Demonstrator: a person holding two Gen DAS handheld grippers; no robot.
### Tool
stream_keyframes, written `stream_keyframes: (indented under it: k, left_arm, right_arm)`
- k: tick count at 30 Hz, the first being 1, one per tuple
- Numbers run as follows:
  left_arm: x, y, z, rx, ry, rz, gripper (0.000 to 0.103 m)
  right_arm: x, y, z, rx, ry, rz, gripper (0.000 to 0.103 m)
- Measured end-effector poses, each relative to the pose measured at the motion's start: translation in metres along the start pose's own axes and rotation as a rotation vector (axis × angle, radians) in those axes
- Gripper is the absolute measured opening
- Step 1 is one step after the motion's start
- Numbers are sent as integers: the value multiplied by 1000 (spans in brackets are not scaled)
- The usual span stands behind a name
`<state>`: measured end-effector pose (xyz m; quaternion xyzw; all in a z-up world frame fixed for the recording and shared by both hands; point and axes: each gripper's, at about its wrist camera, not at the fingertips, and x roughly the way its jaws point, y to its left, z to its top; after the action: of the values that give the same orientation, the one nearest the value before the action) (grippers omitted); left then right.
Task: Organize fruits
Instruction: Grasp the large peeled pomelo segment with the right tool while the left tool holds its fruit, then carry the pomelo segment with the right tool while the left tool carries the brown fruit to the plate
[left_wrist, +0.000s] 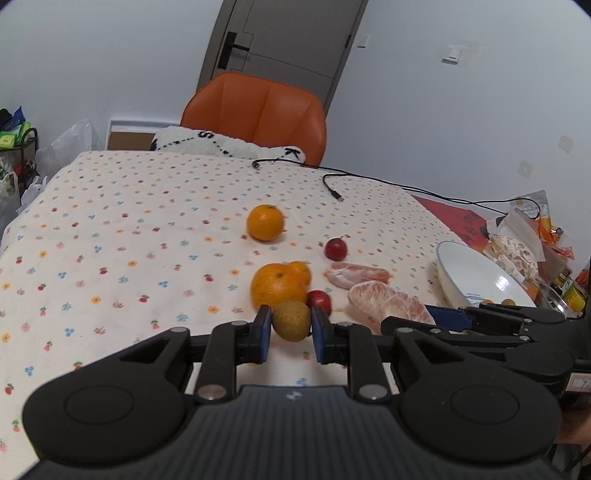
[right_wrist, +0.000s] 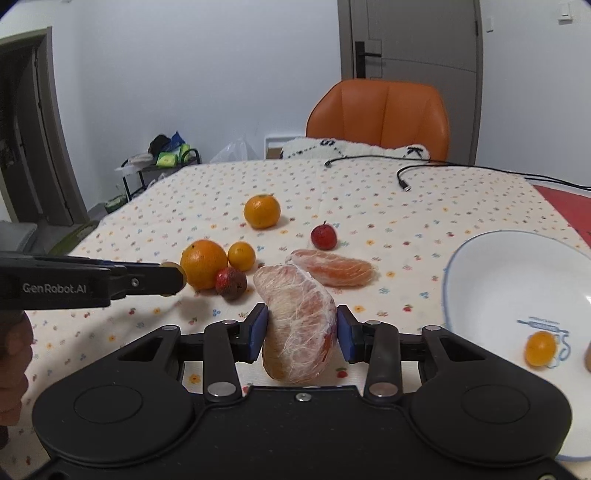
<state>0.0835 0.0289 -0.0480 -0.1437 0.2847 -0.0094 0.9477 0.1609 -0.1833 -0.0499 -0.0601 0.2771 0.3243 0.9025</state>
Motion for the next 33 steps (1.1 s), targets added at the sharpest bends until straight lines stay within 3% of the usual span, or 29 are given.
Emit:
stream_keyframes:
  k: [14, 33]
  left_arm:
    - [-4, -40, 7, 59, -25, -38, 21]
    - [6, -92, 9, 125, -33, -108, 21]
  right_arm:
    - [-44, -28, 2, 50, -90, -42, 38]
    - [-78, -79, -16, 138, -130, -147, 38]
